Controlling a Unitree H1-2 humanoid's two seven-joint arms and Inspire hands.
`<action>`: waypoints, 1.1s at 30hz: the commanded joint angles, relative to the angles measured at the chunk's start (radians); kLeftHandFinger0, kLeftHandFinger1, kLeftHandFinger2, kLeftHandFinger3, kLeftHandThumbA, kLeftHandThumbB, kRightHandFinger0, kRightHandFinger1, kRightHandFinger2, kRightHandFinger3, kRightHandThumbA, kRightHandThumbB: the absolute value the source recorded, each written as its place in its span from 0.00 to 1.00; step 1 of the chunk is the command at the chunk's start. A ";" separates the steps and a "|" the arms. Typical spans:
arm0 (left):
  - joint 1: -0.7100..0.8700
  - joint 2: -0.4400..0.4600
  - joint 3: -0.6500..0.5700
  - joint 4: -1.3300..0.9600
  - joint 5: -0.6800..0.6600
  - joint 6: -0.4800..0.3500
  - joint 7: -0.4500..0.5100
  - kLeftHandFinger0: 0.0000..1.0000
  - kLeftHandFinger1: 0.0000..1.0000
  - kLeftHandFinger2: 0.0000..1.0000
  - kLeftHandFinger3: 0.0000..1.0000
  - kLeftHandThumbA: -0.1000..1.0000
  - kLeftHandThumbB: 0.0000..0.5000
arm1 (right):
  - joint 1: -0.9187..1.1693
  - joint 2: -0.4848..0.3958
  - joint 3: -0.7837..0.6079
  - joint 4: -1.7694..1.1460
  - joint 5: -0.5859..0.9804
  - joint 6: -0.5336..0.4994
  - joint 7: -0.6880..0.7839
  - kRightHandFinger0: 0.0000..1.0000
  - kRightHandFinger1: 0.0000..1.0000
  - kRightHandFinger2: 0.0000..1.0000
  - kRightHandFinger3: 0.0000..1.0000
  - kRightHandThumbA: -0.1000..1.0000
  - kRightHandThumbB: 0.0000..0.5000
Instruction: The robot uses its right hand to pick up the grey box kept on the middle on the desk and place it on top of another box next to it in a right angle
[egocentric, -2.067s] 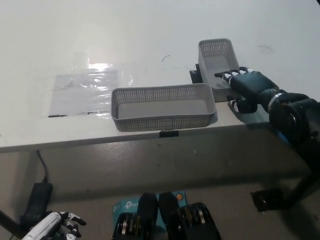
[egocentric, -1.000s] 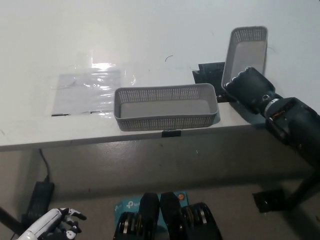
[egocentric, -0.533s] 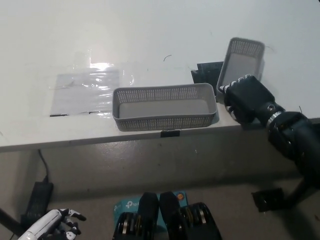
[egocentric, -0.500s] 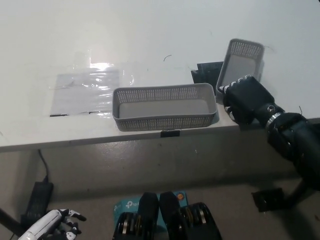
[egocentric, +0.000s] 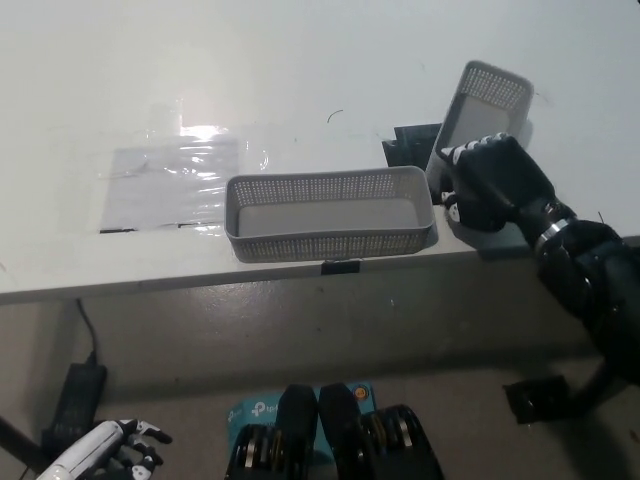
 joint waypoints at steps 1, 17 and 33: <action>0.009 0.025 0.008 -0.024 0.004 0.018 -0.007 0.48 0.49 0.62 0.68 0.35 0.66 | -0.075 -0.049 -0.029 -0.058 0.004 -0.029 -0.020 0.00 0.06 0.41 0.09 0.00 0.46; 0.013 0.032 0.014 -0.020 -0.001 0.000 -0.009 0.45 0.46 0.58 0.68 0.32 0.65 | -0.111 -0.042 -0.075 -0.282 0.097 0.023 0.202 0.00 0.06 0.40 0.22 0.00 0.42; -0.001 0.032 0.006 -0.005 0.001 -0.008 -0.013 0.42 0.44 0.56 0.65 0.32 0.66 | -0.092 0.095 -0.029 -0.343 0.120 -0.051 0.307 0.00 0.00 0.33 0.22 0.00 0.64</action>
